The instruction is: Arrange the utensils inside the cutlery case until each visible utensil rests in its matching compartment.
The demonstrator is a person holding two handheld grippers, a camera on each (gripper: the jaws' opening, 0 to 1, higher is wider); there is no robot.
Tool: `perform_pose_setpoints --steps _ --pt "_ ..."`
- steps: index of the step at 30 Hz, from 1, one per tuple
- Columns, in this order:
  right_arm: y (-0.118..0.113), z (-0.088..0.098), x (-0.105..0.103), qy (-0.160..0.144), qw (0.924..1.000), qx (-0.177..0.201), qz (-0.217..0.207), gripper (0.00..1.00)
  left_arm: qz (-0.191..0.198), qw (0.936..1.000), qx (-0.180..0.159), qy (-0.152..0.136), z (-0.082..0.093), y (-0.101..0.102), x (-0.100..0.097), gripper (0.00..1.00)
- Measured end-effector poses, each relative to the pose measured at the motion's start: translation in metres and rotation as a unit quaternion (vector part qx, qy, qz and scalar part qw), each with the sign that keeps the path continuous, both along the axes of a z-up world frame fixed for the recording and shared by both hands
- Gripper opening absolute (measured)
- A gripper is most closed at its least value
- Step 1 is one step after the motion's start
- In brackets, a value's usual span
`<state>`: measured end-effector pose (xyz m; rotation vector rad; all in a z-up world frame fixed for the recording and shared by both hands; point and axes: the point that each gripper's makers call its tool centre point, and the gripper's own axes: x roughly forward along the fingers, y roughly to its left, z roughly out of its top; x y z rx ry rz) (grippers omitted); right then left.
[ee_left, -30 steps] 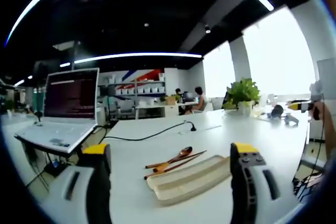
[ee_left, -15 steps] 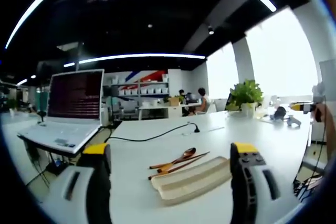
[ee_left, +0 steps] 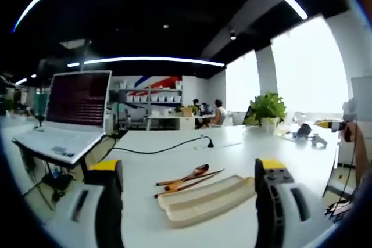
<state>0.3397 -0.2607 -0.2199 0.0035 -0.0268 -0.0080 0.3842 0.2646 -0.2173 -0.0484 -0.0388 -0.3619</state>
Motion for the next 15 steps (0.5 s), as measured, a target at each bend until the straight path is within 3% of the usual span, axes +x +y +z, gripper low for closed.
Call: perform_pose_setpoints --steps 6,15 --pt "0.0006 -0.0017 0.0002 0.002 1.0000 0.003 0.001 0.93 -0.026 0.9994 -0.019 0.007 -0.0020 -0.0081 -0.0017 0.99" --pt "0.0045 -0.0016 0.0003 0.003 1.0000 0.001 0.005 0.93 -0.029 0.9995 -0.008 -0.006 -0.0003 -0.0090 -0.0019 1.00"
